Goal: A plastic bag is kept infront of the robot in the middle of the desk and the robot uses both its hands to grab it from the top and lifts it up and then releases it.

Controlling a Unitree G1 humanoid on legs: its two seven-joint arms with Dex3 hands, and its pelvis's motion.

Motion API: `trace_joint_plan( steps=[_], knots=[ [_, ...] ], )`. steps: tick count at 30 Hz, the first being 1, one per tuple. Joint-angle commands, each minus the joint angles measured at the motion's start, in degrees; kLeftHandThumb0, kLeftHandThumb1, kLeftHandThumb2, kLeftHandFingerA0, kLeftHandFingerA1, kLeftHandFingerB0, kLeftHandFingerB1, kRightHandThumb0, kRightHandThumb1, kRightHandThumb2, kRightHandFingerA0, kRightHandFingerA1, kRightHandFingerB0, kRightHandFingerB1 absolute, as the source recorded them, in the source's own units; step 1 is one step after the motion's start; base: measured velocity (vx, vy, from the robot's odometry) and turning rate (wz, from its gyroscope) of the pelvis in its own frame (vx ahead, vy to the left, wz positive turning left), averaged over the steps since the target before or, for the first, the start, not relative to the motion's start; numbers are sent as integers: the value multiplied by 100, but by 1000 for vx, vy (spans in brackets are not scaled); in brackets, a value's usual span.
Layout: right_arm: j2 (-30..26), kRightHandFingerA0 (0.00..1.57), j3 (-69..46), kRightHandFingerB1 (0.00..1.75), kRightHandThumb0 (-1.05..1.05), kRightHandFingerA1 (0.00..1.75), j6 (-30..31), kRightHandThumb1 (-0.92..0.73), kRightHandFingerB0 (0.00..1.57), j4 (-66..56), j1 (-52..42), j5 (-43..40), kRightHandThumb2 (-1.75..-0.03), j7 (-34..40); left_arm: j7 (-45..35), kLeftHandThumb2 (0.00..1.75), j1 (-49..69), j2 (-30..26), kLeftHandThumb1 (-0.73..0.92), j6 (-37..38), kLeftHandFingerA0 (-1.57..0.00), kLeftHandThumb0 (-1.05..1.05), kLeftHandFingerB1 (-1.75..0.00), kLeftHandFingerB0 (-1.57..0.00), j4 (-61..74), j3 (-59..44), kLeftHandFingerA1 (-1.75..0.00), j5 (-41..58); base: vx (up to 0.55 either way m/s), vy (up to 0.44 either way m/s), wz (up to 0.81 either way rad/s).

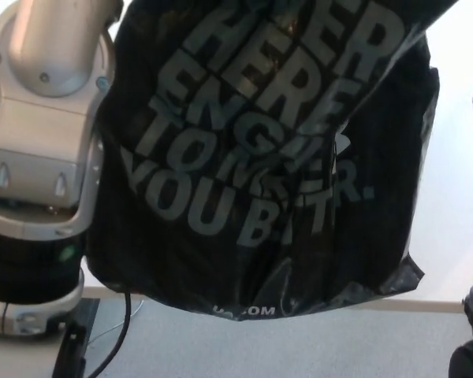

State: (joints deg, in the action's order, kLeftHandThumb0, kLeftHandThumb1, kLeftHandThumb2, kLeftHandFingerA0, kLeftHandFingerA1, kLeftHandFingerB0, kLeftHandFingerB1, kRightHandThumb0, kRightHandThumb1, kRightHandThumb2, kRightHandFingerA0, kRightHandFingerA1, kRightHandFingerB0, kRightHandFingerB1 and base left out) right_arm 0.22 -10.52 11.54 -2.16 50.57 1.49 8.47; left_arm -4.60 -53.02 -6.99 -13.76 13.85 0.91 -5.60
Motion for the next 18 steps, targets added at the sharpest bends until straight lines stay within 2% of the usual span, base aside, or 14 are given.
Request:
trace_joint_plan(
  steps=[1, 2, 3, 4, 5, 6, 8, 9, 10, 11, 14, 15, 16, 18],
  knots=[
    [-268, 93, -132, 174, -29, 174, -87, -67, 70, 847, 539, -52, -58, 155, 17, 65, -220, -237, 83, -189, -102, -39, -165, -75, -359, -124, -173, -96, 0, 0, 0],
    [-306, 93, -137, 174, -29, 174, -120, -67, 70, 1002, 612, -38, -58, 171, 27, 65, -238, -271, 83, -165, -102, -39, -165, -75, -431, -126, -173, -121, 0, 0, 0],
    [-340, 91, -189, 175, -30, 175, 58, -67, 68, 1225, 796, -82, -58, 214, 57, 66, -297, -362, 83, 32, -109, -38, -159, -79, -706, -139, -164, -176, 0, 0, 0],
    [-385, 121, -199, 132, -36, 144, 85, -46, 99, 1438, 922, -47, -83, 273, 68, 66, -337, -375, 82, -1, -111, -38, -154, -80, -823, -185, -156, -128, 0, 0, 0],
    [-462, 122, -192, 131, -34, 144, 46, -47, 100, 1738, 1085, 14, -84, 316, 153, 68, -403, -409, 80, -22, -109, -38, -144, -87, -1009, -214, -153, -179, 0, 0, 0],
    [-541, 122, -179, 131, -34, 144, -19, -47, 100, 2031, 1240, 67, -84, 345, 254, 68, -471, -449, 80, -13, -109, -38, -144, -87, -1201, -226, -153, -272, 0, 0, 0],
    [-644, 123, -149, 131, -36, 144, -117, -47, 101, 2420, 1457, 114, -85, 366, 387, 66, -552, -542, 81, 193, -101, -38, -147, -82, -1551, -226, -165, -417, 0, 0, 0],
    [-695, 123, -119, 131, -36, 144, -211, -47, 101, 2605, 1543, 149, -85, 390, 421, 66, -589, -561, 81, 278, -101, -38, -147, -82, -1682, -239, -165, -405, 0, 0, 0],
    [-785, 124, -36, 132, -37, 144, -277, -47, 102, 2789, 1614, 265, -85, 410, 445, 70, -615, -575, 80, 340, -93, -39, -150, -78, -1822, -262, -175, -383, 0, 0, 0],
    [-834, 121, -51, 132, -37, 144, -186, -49, 100, 3070, 1798, 214, -86, 405, 588, 64, -662, -647, 80, 425, -96, -38, -157, -76, -2080, -223, -175, -525, 0, 0, 0],
    [-915, 121, -7, 131, -36, 142, -309, -49, 100, 3442, 1997, 215, -86, 431, 657, 64, -758, -677, 80, 493, -97, -37, -156, -77, -2337, -250, -175, -510, 0, 0, 0],
    [-928, 88, -48, 175, -26, 175, -394, -70, 67, 3661, 2125, 145, -58, 414, 730, 64, -833, -706, 81, 588, -103, -35, -142, -83, -2547, -255, -167, -534, 0, 0, 0],
    [-969, 121, 16, 131, -37, 143, -412, -47, 100, 3893, 2246, 242, -86, 497, 786, 64, -895, -700, 82, 619, -105, -35, -138, -86, -2715, -287, -163, -511, 0, 0, 0],
    [-1070, 122, 239, 131, -39, 144, -444, -48, 101, 4429, 2466, 534, -86, 729, 964, 69, -966, -676, 79, 607, -106, -35, -134, -88, -2969, -298, -163, -565, 0, 0, 0]
  ],
)
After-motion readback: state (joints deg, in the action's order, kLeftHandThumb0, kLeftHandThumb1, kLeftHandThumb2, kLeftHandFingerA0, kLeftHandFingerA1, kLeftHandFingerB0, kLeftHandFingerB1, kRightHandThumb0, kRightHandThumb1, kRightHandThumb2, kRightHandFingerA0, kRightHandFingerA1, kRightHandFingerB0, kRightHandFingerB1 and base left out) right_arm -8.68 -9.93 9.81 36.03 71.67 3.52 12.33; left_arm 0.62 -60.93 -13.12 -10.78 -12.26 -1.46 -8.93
